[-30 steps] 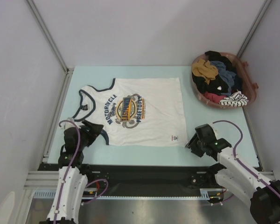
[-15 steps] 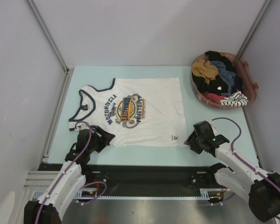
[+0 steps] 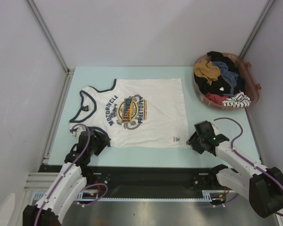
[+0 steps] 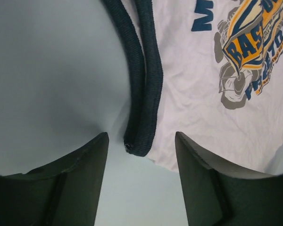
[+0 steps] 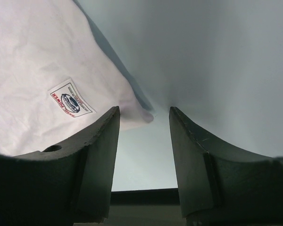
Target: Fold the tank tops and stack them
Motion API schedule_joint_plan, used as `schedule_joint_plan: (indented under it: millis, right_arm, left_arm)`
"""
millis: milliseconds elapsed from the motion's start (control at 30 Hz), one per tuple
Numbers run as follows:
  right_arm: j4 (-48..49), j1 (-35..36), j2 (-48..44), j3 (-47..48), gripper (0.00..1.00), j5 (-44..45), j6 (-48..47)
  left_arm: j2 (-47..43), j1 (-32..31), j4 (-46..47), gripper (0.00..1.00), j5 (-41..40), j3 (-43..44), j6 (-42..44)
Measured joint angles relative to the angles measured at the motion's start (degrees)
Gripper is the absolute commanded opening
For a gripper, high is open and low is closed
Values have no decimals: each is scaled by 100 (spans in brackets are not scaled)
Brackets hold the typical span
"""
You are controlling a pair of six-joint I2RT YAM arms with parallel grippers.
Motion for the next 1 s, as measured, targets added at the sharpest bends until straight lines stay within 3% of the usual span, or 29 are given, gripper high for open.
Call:
schedule_joint_plan:
  millis: [67, 100, 400, 500, 533, 600, 633, 1000]
  right_arm:
    - [26, -22, 28, 0, 51, 2, -7]
    - [39, -24, 28, 0, 51, 4, -11]
    - [96, -101, 28, -2, 51, 11, -31]
    - [103, -111, 28, -2, 51, 11, -46]
    - [111, -118, 28, 0, 51, 11, -50]
    - [129, -131, 28, 0, 50, 9, -63]
    - [131, -131, 28, -2, 50, 9, -66]
    - [131, -129, 20, 0, 46, -118, -153]
  left_arm:
    - [142, 0, -39, 45, -20, 33, -9]
    - [219, -2, -48, 44, -15, 31, -26]
    - [424, -264, 46, 45, 83, 31, -146]
    - [442, -295, 24, 30, 81, 31, -175]
    - [472, -304, 26, 18, 76, 31, -173]
    - [584, -317, 44, 3, 74, 31, -205]
    - [627, -321, 55, 0, 70, 31, -190]
    - [511, -332, 142, 0, 26, 31, -129]
